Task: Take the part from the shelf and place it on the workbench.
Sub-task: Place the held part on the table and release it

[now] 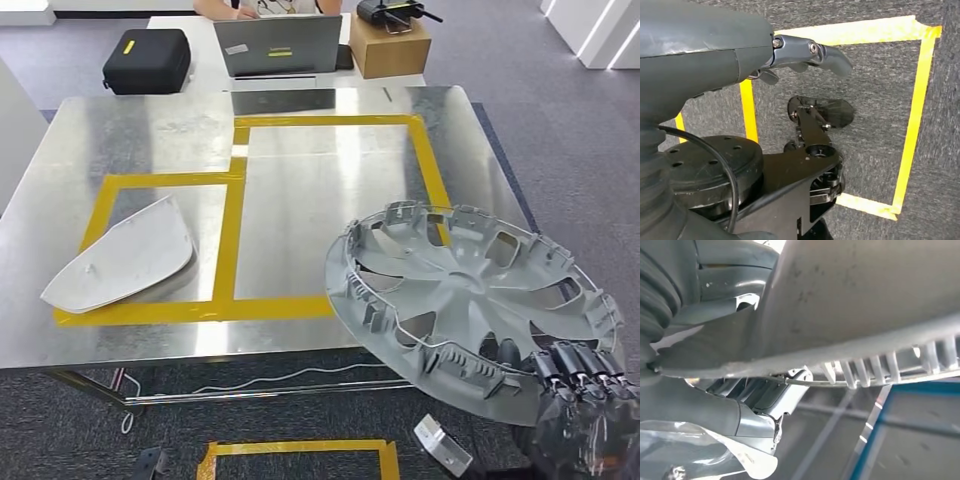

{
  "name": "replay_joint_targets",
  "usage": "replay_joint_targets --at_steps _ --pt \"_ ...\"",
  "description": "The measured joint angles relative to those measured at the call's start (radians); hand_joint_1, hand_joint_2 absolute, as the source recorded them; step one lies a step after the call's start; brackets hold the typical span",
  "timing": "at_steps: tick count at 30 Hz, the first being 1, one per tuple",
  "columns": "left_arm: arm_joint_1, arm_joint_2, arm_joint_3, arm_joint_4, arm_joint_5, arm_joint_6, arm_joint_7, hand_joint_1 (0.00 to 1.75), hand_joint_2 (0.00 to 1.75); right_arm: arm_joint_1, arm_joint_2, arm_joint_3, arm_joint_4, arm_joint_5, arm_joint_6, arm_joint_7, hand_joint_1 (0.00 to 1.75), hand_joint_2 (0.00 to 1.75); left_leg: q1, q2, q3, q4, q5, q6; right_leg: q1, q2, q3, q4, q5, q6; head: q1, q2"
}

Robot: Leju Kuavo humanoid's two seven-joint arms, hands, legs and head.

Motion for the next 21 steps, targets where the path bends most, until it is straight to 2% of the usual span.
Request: replay_joint_targets --at_steps 4,7,12,15,21 --pt "-0.002 0.003 0.010 0.000 -0.003 0.000 -0.001 0.00 1.75 -0.020 -0.056 0.033 0.108 -0.002 0.000 0.175 1.75 1.75 -0.004 0.000 0.000 0.001 0.000 0.006 -0.003 0.000 0.000 -0.003 0.002 0.012 0.000 0.000" --pt "-0.003 0.008 0.013 0.000 -0.008 0.000 0.000 0.00 1.75 -0.028 -0.093 0.048 0.162 -0.002 0.000 0.230 1.75 1.75 -0.005 0.000 0.000 0.001 0.000 0.008 -0.005 0.000 0.000 -0.004 0.003 0.019 -0.001 0.000" --pt "-0.005 0.012 0.017 0.000 -0.028 0.004 0.000 0.00 1.75 -0.060 -0.173 0.057 0.249 -0.012 0.000 0.337 1.75 1.75 -0.005 0.000 0.001 0.001 0.000 0.008 -0.004 0.000 0.000 -0.003 0.002 0.021 -0.001 0.000" --pt "-0.005 0.014 0.017 0.000 -0.041 0.004 0.000 0.00 1.75 -0.088 -0.216 0.033 0.300 -0.067 0.000 0.342 1.75 1.75 -0.003 0.000 0.001 0.001 0.000 0.008 -0.003 0.000 0.000 -0.003 0.002 0.021 -0.001 0.000" --pt "-0.005 0.015 0.017 0.000 -0.062 0.001 0.002 0.00 1.75 -0.157 -0.277 -0.099 0.405 -0.193 0.001 0.263 1.75 1.75 -0.003 0.000 0.002 0.001 0.001 0.008 -0.003 0.000 0.001 -0.003 0.002 0.021 -0.001 0.000"
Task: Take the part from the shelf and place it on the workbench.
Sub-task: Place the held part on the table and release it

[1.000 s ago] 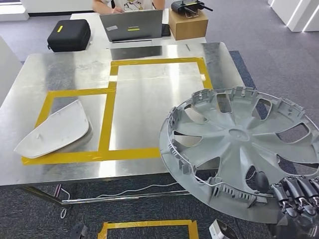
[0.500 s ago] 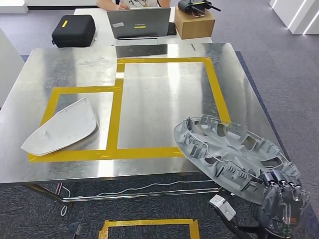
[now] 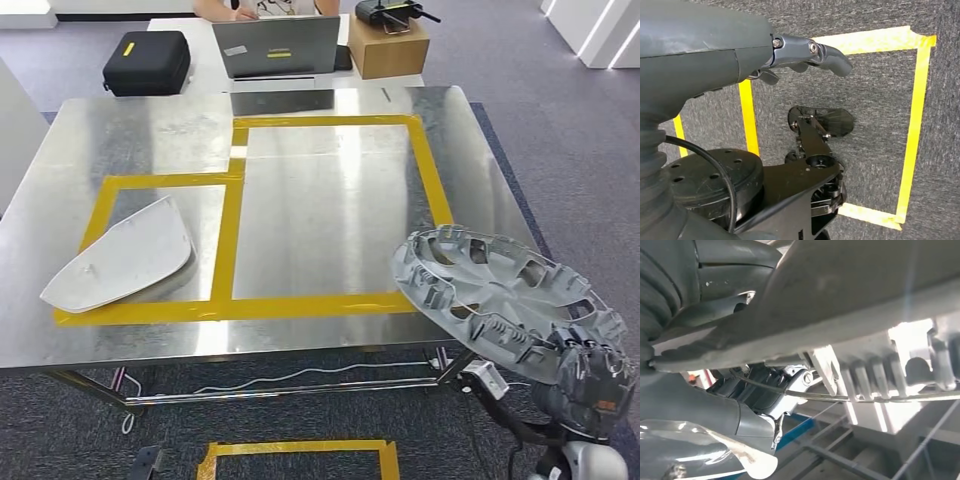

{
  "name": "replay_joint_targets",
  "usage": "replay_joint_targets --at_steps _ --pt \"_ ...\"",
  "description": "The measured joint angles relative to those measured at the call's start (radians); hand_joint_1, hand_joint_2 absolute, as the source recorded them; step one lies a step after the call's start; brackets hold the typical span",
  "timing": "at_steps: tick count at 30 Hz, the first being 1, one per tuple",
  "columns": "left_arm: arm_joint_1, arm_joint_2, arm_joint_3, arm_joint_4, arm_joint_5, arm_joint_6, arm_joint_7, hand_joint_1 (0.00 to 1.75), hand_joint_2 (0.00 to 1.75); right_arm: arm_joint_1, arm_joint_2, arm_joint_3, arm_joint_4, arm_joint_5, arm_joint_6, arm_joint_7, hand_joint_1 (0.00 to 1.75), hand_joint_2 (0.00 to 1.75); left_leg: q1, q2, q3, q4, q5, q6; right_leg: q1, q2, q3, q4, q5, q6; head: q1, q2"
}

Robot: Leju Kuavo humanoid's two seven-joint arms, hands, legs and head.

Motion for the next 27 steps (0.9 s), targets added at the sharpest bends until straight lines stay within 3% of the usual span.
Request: replay_joint_targets --at_steps 5,12,20,27 --pt "-0.001 0.002 0.000 0.000 -0.011 -0.001 0.007 0.00 1.75 -0.071 -0.046 -0.098 0.085 -0.061 0.007 -0.051 1.75 1.75 -0.001 0.000 0.000 0.000 0.000 0.001 -0.001 0.000 0.000 0.000 0.001 0.001 0.000 0.000" --pt "-0.002 0.003 0.000 0.000 -0.022 -0.003 0.016 0.00 1.75 -0.123 -0.070 -0.140 0.146 -0.073 0.017 -0.057 1.75 1.75 -0.001 0.000 0.000 0.000 0.000 0.001 0.000 0.001 0.000 0.000 0.001 0.001 0.000 0.000" --pt "-0.007 0.004 0.000 0.000 -0.054 -0.004 0.033 0.00 1.75 -0.303 -0.154 -0.130 0.279 -0.061 0.050 -0.045 1.75 1.75 -0.001 0.002 0.000 0.000 0.002 0.002 -0.001 0.001 0.000 0.002 0.002 0.002 0.000 0.000" --pt "-0.008 0.009 0.000 0.000 -0.072 -0.003 0.045 0.00 1.75 -0.446 -0.182 -0.058 0.357 0.044 0.057 -0.015 1.75 1.75 -0.001 0.001 -0.001 0.000 0.002 0.002 0.000 0.002 -0.001 0.003 0.002 0.002 0.000 0.000"
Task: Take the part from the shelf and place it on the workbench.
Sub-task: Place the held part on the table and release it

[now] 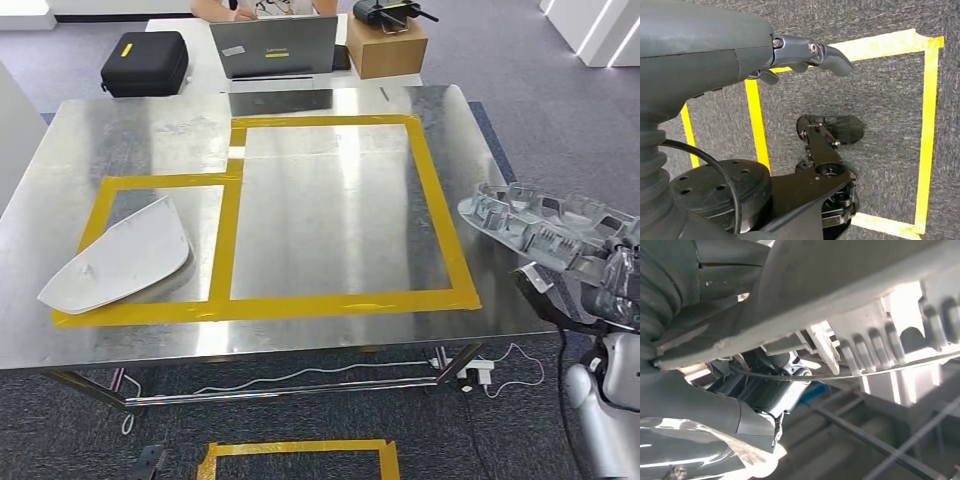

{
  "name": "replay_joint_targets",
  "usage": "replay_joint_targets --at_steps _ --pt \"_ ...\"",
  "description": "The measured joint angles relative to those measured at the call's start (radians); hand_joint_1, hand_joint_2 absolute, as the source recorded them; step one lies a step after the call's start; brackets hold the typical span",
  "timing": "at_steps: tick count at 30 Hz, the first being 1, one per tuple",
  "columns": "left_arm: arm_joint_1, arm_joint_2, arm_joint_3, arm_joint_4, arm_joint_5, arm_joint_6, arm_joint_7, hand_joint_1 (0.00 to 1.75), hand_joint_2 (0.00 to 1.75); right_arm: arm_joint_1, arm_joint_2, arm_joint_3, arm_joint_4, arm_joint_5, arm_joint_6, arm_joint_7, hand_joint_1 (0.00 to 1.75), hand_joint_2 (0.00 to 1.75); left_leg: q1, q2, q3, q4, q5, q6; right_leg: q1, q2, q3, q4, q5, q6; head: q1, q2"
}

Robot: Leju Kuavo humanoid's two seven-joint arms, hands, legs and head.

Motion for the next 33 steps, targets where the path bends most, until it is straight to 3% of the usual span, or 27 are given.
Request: replay_joint_targets --at_steps 7,12,27,33 --pt "-0.008 0.003 0.000 0.000 -0.027 -0.002 0.020 0.00 1.75 -0.208 0.006 0.171 0.103 0.129 0.029 0.054 1.75 1.75 0.000 -0.001 0.000 0.000 0.002 -0.002 0.000 -0.003 -0.002 0.002 0.000 0.000 0.000 0.000" --pt "-0.011 0.003 0.000 0.000 -0.042 -0.002 0.026 0.00 1.75 -0.290 0.029 0.268 0.149 0.142 0.032 0.060 1.75 1.75 0.000 -0.002 -0.001 0.000 0.002 -0.002 0.000 -0.004 -0.002 0.003 0.000 0.000 0.000 0.000" --pt "-0.012 0.003 0.000 0.000 -0.063 -0.001 0.035 0.00 1.75 -0.348 0.090 0.379 0.199 0.126 0.042 0.035 1.75 1.75 0.000 -0.003 -0.002 0.000 0.002 -0.002 0.000 -0.004 -0.003 0.003 0.000 0.000 0.000 0.000" --pt "-0.015 0.004 0.000 0.000 -0.085 -0.004 0.043 0.00 1.75 -0.357 0.136 0.448 0.217 0.024 0.041 -0.011 1.75 1.75 0.001 -0.003 -0.002 0.000 0.002 -0.002 0.000 -0.004 -0.004 0.004 0.000 0.000 0.000 0.000"
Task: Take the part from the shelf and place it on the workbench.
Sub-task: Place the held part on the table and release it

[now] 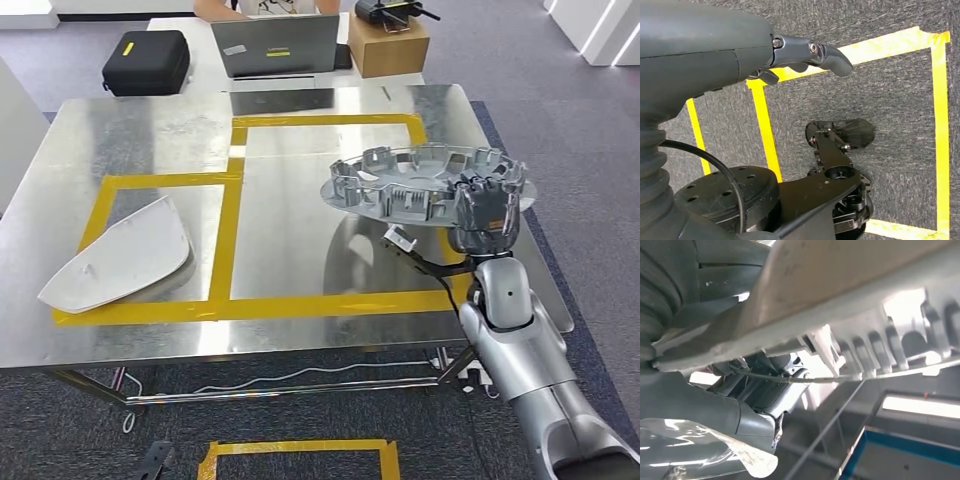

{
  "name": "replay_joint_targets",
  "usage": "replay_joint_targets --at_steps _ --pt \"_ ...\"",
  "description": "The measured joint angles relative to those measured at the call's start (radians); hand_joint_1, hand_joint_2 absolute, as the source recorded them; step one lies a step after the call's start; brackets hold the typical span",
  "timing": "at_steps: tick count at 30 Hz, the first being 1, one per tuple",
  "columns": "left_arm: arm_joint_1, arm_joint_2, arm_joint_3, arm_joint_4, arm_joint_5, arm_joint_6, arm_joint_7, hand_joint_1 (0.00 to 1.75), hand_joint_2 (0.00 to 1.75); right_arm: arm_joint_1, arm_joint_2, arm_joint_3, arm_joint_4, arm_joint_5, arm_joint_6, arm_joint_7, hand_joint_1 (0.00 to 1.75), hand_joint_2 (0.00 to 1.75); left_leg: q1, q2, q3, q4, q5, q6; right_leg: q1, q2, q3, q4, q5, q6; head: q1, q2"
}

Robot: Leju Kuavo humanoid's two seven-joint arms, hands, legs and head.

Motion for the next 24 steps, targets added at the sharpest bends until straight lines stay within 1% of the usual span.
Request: replay_joint_targets --at_steps 5,9,14,21,24 --pt "-0.002 0.003 0.000 0.000 -0.015 -0.003 0.000 0.00 1.75 -0.008 0.025 0.043 0.019 -0.097 0.029 -0.055 1.75 1.75 0.000 0.000 0.000 0.000 0.000 0.000 0.000 0.000 0.000 0.000 0.000 0.000 0.000 0.000" --pt "-0.004 0.005 0.000 0.000 -0.023 -0.008 0.000 0.00 1.75 -0.014 0.037 0.071 0.026 -0.140 0.059 -0.081 1.75 1.75 0.000 0.000 0.000 0.000 0.000 0.000 0.000 0.000 0.000 0.000 0.000 0.000 0.000 0.000" --pt "-0.006 0.009 0.000 0.000 -0.032 -0.021 -0.007 0.00 1.75 -0.023 0.039 0.097 0.027 -0.163 0.091 -0.079 1.75 1.75 0.000 0.000 0.000 0.000 0.000 0.000 0.000 0.000 0.000 0.000 0.000 0.000 0.000 0.000" --pt "-0.004 0.019 0.001 0.000 -0.036 -0.035 -0.031 0.00 1.75 -0.038 0.036 0.112 0.043 -0.170 0.108 -0.057 1.75 1.75 0.000 0.000 0.000 0.000 0.000 0.000 0.000 0.000 0.000 0.000 0.000 0.000 0.000 0.000" --pt "0.000 0.024 0.002 0.000 -0.039 -0.036 -0.038 0.00 1.75 -0.038 0.028 0.112 0.053 -0.178 0.107 -0.055 0.44 1.75 0.000 0.000 0.000 0.000 0.000 0.000 0.000 0.000 0.000 0.000 0.000 0.000 0.000 0.000"
